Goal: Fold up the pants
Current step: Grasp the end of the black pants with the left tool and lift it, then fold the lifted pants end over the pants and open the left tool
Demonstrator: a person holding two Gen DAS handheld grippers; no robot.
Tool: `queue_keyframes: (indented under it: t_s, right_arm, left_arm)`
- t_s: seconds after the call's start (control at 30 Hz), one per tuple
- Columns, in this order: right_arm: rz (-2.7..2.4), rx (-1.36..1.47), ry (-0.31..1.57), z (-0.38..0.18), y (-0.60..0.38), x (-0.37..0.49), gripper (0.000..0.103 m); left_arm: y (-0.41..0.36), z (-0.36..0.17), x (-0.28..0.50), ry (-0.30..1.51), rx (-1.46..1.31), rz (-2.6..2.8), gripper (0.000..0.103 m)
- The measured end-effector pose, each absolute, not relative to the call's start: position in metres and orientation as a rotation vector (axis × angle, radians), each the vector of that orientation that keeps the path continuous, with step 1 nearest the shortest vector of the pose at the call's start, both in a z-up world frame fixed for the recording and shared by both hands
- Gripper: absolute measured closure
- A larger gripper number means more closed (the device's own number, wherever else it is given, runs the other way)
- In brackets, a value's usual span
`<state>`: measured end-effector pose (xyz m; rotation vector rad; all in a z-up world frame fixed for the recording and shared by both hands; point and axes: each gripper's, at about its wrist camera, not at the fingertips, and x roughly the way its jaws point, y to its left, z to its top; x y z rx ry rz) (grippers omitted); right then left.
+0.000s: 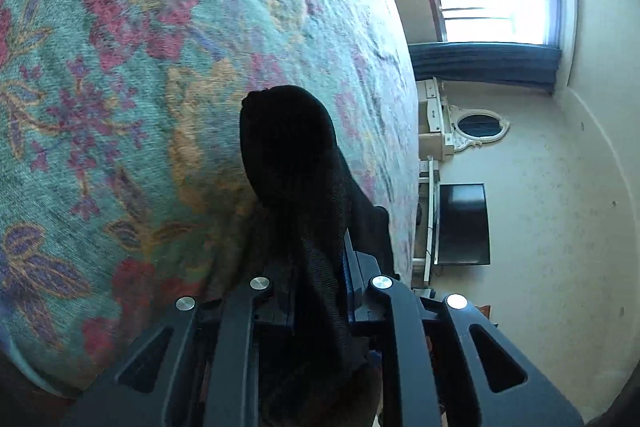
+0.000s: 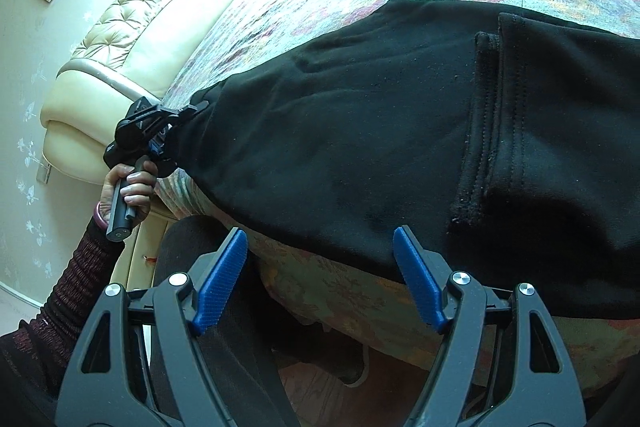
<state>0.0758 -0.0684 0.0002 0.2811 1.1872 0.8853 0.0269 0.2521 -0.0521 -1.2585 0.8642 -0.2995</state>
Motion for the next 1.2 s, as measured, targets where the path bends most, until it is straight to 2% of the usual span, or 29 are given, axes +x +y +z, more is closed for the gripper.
queue_keyframes:
  t_s: [0.13,0.37,0.6,0.83,0.87,0.97,1.03,1.1,1.2]
  right_arm:
    - [0.862,0.312,1.171,0.002,-0.081,0.080,0.028]
    - [0.854,0.416,1.141,0.009,-0.110,0.083,0.028]
    - [0.808,0.488,1.053,0.027,-0.153,0.084,0.028]
    - [0.683,0.587,1.010,0.021,-0.207,0.090,0.027]
    - [0.667,0.600,1.009,0.019,-0.214,0.090,0.027]
    - [0.626,0.637,1.004,0.013,-0.233,0.095,0.027]
    - [0.601,0.659,0.996,0.011,-0.243,0.097,0.027]
    - [0.593,0.669,0.986,0.013,-0.250,0.096,0.027]
    - [0.592,0.675,0.967,0.018,-0.259,0.096,0.027]
  left_arm:
    - [0.222,-0.007,0.039,0.800,-1.257,-0.421,0.087]
    - [0.116,0.052,0.077,0.843,-1.082,-0.563,0.087]
    - [0.003,0.060,0.104,0.948,-0.873,-0.626,0.087]
    - [-0.089,0.035,0.126,1.083,-0.585,-0.519,0.085]
    - [-0.099,0.029,0.128,1.099,-0.555,-0.500,0.084]
    - [-0.119,0.011,0.132,1.131,-0.513,-0.466,0.069]
    - [-0.130,0.007,0.131,1.133,-0.514,-0.476,0.050]
    - [-0.134,0.012,0.123,1.121,-0.536,-0.508,0.043]
    - [-0.131,0.024,0.117,1.084,-0.532,-0.533,0.041]
